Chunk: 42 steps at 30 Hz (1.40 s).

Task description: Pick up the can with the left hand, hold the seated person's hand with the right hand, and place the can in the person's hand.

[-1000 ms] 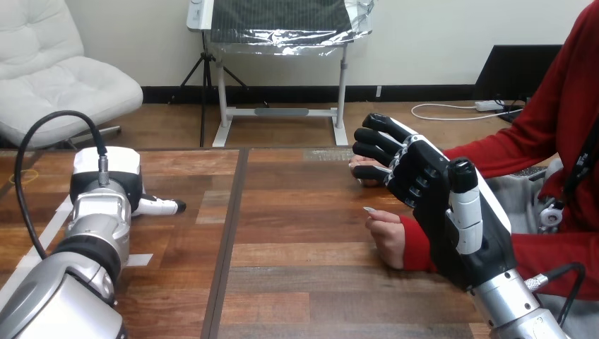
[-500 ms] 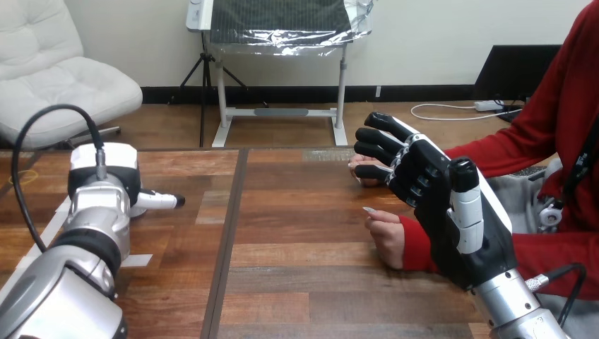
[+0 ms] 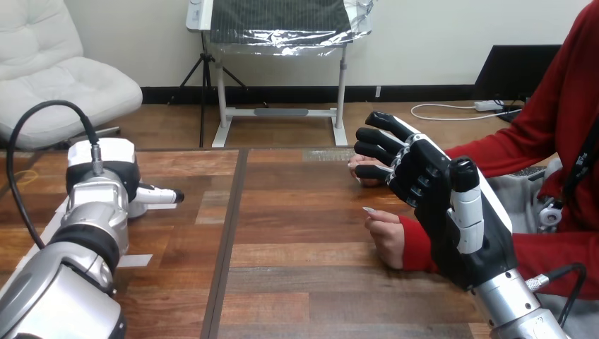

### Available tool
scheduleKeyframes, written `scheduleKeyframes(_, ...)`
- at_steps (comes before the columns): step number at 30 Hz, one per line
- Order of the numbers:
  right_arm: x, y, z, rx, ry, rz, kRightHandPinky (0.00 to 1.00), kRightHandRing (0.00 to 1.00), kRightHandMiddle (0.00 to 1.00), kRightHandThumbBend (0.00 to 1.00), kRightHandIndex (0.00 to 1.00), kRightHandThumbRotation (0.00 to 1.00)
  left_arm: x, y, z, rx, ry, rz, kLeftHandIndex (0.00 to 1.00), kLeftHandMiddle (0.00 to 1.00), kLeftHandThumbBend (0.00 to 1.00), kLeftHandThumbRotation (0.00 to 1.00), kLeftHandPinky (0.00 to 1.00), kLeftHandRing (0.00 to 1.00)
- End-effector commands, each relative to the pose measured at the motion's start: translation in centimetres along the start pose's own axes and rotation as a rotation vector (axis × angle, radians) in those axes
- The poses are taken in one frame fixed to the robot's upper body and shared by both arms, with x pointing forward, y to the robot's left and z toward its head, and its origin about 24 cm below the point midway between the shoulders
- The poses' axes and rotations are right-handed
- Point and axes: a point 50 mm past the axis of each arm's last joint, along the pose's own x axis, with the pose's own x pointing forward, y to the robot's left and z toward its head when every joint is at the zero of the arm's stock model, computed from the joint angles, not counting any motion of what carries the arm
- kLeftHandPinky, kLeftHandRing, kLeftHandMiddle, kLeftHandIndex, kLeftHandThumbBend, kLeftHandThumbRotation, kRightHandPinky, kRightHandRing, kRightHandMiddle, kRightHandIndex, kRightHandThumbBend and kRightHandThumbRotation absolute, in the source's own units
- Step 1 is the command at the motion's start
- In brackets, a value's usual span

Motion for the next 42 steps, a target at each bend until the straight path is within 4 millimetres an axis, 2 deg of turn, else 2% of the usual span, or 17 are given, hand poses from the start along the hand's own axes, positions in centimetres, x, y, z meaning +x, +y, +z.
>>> scheduleKeyframes(1, 1.1, -0.2, 1.7, -0.020, -0.095, 0.004, 0.78, 0.86, 0.85, 0.88, 0.87, 1.00, 0.0, 0.5, 0.1, -0.032, -0.007, 0.001, 0.84, 0.87, 0.72, 0.84, 0.87, 0.86)
scheduleKeyframes(12, 1.2, -0.2, 1.6, -0.020, -0.094, 0.011, 0.79, 0.87, 0.86, 0.87, 0.88, 1.00, 0.0, 0.9, 0.2, -0.045, -0.010, 0.041, 0.84, 0.86, 0.73, 0.79, 0.82, 0.84)
scheduleKeyframes(20, 1.2, -0.2, 1.6, -0.018, -0.092, 0.011, 0.79, 0.87, 0.86, 0.87, 0.88, 1.00, -0.1, 1.3, 0.4, -0.077, -0.017, 0.092, 0.75, 0.75, 0.72, 0.73, 0.60, 0.72)
scheduleKeyframes(25, 1.3, -0.2, 1.6, -0.021, -0.091, 0.006, 0.79, 0.87, 0.86, 0.87, 0.88, 1.00, -0.1, 1.6, 0.5, -0.096, -0.023, 0.128, 0.70, 0.70, 0.71, 0.70, 0.51, 0.66)
scheduleKeyframes(36, 1.3, -0.3, 1.5, -0.024, -0.087, 0.011, 0.79, 0.87, 0.86, 0.87, 0.88, 1.00, -0.1, 2.1, 0.5, -0.133, -0.041, 0.182, 0.62, 0.63, 0.69, 0.64, 0.46, 0.60)
scheduleKeyframes(42, 1.4, -0.3, 1.5, -0.016, -0.078, 0.014, 0.80, 0.87, 0.87, 0.87, 0.88, 1.00, -0.2, 2.4, 0.5, -0.146, -0.045, 0.209, 0.64, 0.64, 0.68, 0.63, 0.47, 0.61)
